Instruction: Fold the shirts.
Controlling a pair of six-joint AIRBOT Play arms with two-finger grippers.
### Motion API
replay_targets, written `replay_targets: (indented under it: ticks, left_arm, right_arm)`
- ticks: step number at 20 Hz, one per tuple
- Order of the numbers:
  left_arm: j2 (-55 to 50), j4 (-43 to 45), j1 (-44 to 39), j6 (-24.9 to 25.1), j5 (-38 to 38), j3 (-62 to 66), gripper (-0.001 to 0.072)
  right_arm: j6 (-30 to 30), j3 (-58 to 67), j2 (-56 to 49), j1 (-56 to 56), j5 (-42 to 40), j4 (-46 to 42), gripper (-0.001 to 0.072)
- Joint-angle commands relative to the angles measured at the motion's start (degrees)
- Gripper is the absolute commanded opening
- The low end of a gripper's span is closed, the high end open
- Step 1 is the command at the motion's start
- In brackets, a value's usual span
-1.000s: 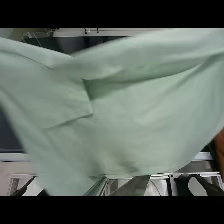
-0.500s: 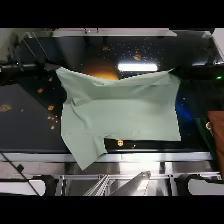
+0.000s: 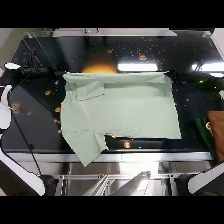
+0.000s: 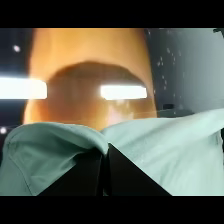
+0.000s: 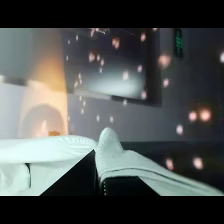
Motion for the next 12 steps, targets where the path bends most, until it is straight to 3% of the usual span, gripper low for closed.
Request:
replay_targets:
  ticks: [1,8,12]
  left_arm:
    - [-3.26,0.92,-0.2,-1.25,-2.78,3.98,0.0016]
    - [-3.08,5.77,0.96,-2.03,-17.66,3.93,0.0014]
    - [-0.79,6.08,1.16,-2.01,-21.66,0.83,0.0014]
  right_arm:
    - [-1.27,4.87,-3.89,-0.46,1.44,2.05,0.0015]
    - [-1.27,4.9,-3.85,-4.5,15.34,-12.94,0.0015]
    - [-1.22,4.79,-3.85,-6.36,21.24,-14.08,0.0015]
